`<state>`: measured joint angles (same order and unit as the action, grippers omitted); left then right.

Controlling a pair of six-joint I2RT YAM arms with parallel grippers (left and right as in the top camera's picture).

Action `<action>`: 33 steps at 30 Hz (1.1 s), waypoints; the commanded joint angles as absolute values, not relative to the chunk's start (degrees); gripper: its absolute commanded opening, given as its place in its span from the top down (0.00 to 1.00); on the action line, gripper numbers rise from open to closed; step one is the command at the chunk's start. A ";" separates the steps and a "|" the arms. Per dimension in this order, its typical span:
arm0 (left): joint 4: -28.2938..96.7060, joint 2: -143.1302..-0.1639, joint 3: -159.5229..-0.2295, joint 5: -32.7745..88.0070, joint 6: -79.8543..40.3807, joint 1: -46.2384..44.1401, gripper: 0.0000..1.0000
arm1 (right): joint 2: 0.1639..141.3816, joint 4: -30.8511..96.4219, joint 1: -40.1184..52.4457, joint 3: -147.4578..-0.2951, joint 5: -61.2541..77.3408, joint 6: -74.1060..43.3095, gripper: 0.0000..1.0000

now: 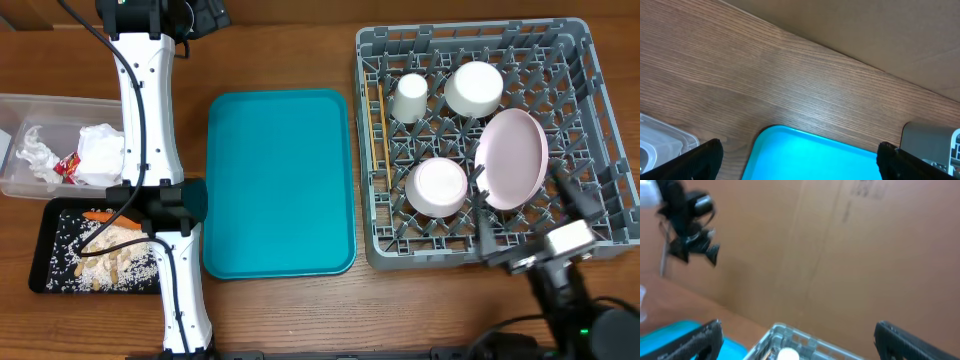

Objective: Sort waste into correct bins and load items into the dishwasher

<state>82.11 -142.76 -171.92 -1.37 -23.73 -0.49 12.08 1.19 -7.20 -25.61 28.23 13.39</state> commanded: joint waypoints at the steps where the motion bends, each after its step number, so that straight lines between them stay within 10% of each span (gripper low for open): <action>1: 82.13 -142.37 -172.18 -1.91 -22.68 -0.71 0.00 | 6.00 -4.27 -7.57 -16.19 31.86 13.30 0.00; 33: 82.13 -142.37 -172.18 -1.91 -22.68 -0.71 0.00 | 0.16 3.73 1.06 -0.45 11.33 12.91 0.00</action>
